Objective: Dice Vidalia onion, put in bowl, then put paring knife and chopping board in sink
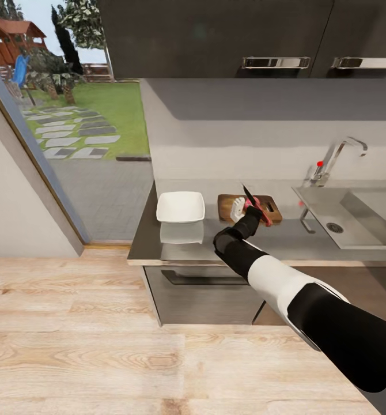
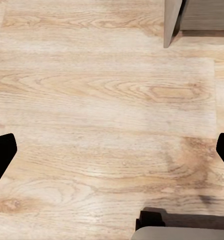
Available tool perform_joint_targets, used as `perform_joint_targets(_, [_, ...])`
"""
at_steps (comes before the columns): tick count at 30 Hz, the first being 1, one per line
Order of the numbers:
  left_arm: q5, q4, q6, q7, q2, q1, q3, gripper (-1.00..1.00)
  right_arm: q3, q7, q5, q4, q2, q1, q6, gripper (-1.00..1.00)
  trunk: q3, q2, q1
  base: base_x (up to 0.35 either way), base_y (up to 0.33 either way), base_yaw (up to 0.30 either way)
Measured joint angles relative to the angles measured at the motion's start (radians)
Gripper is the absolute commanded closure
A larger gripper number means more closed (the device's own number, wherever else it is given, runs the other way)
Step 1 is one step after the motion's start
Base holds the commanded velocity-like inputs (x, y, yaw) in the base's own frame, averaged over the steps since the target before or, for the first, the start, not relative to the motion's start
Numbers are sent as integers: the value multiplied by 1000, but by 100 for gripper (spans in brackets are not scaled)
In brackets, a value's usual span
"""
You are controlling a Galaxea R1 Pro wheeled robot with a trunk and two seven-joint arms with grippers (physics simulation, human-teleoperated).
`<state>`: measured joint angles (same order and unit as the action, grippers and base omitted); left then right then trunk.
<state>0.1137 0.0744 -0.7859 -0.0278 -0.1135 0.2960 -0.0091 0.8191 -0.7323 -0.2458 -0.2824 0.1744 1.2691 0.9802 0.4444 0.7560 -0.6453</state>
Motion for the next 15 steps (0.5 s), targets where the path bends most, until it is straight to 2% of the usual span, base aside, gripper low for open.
perform_joint_targets(15, [1, 0, 0, 0, 0, 0, 0, -100, 0, -2, 0, 7, 0, 0, 0, 100, 0, 0, 0, 0, 0, 0])
